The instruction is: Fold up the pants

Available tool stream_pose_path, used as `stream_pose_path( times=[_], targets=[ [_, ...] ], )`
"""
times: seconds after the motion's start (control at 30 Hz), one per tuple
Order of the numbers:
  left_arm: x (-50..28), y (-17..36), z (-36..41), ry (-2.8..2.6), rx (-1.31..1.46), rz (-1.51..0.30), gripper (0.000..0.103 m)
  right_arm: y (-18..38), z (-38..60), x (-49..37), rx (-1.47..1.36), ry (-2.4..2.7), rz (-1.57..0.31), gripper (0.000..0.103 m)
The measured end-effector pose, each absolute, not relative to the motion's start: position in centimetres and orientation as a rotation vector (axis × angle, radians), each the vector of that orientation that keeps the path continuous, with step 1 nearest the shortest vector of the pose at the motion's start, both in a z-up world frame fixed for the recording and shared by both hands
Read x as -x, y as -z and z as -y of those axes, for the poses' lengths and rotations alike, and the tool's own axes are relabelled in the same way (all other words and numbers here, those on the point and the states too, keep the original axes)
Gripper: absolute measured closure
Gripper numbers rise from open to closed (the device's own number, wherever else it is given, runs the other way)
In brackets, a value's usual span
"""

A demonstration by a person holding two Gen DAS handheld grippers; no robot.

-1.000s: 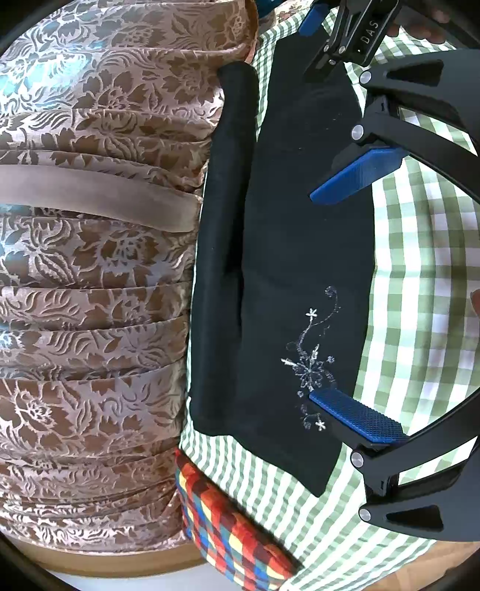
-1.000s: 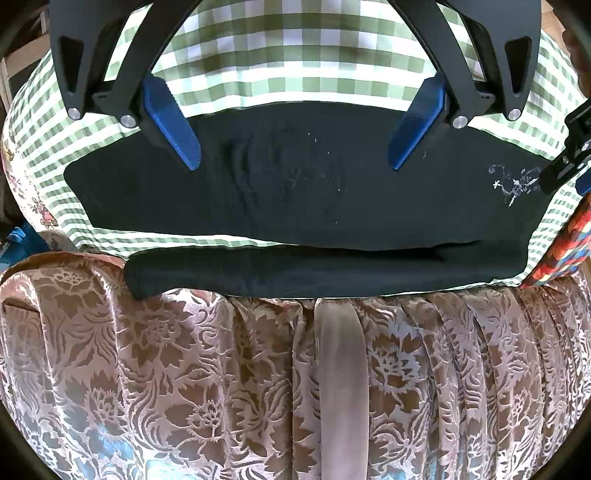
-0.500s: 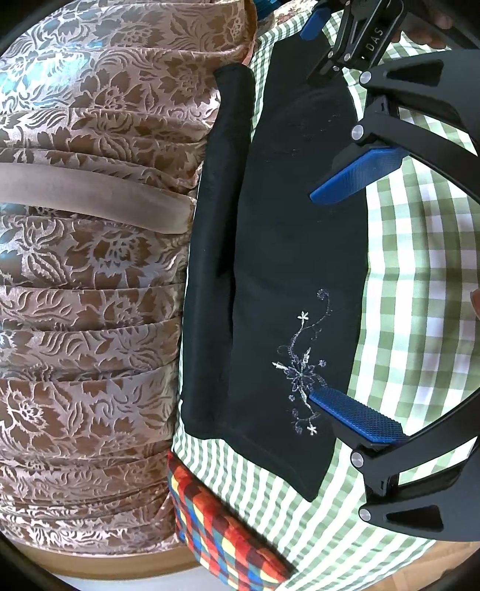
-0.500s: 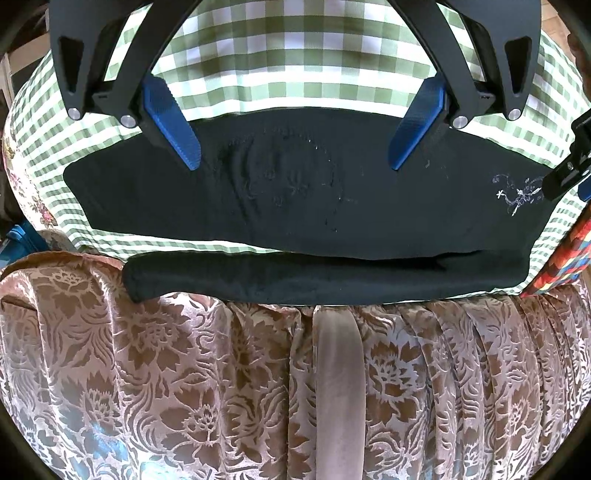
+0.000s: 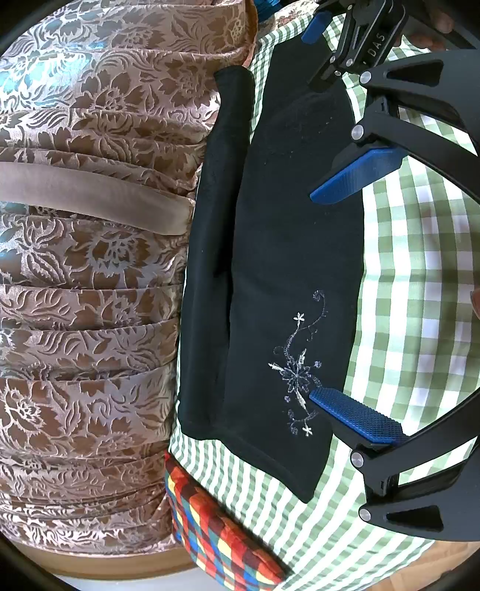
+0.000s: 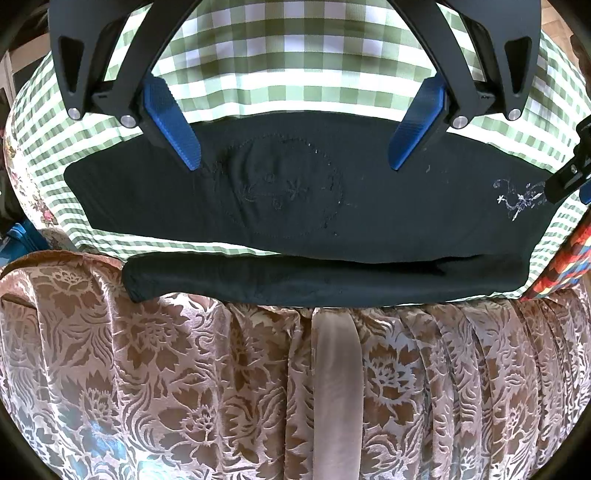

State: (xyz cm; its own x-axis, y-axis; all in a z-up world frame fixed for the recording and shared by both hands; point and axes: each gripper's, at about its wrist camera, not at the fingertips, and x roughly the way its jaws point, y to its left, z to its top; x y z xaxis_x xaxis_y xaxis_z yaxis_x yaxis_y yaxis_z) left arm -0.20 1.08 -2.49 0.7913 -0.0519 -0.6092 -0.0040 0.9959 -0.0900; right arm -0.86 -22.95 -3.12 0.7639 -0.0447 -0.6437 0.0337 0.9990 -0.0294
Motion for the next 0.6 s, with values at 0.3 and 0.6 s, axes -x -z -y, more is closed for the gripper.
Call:
stream_pose_path(
  times=[0.3,0.6],
  targets=[
    [0.57,2.46,-1.03,0.035,0.093,-0.652,0.004,3.14,22.79,0.96,0.025,0.040,-0.700,0.002],
    [0.63,2.53,-1.79,0.038,0.129,-0.671,0.004,3.22,22.63,1.15,0.035,0.038,-0.698,0.002]
  ],
)
